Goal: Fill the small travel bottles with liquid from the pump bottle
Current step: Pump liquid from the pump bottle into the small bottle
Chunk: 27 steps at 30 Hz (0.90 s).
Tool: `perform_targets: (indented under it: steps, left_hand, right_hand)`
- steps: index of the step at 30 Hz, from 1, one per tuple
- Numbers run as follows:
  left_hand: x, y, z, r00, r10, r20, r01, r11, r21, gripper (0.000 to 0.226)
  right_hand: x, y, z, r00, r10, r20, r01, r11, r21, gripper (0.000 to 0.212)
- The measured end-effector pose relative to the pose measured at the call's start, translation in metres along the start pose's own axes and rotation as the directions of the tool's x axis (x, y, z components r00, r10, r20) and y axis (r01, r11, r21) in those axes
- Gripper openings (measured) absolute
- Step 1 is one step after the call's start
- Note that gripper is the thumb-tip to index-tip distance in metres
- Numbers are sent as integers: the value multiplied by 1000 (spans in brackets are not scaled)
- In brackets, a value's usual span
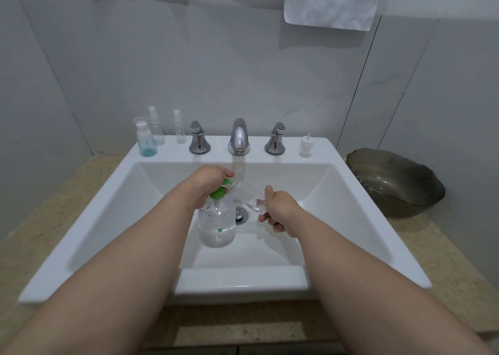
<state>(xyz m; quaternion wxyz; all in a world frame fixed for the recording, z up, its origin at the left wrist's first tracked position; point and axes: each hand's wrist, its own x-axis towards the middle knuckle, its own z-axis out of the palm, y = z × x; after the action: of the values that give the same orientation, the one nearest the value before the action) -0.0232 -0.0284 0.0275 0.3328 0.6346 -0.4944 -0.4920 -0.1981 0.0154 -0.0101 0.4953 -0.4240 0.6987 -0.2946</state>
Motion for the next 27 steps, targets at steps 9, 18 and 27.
perform_targets:
  steps: [9,18,27]
  left_hand:
    - [-5,-1,2,999,-40,-16,37,988,-147,10]
    - [-8,4,1,1000,-10,-14,9,996,-86,11]
    - [-7,3,0,1000,2,12,-2,999,-54,22]
  right_hand:
    - [2,0,0,1000,-7,-3,7,1000,8,55]
    - [4,0,0,1000,-24,-16,24,1000,4,57]
    - [0,-2,0,999,-26,-23,26,1000,4,52]
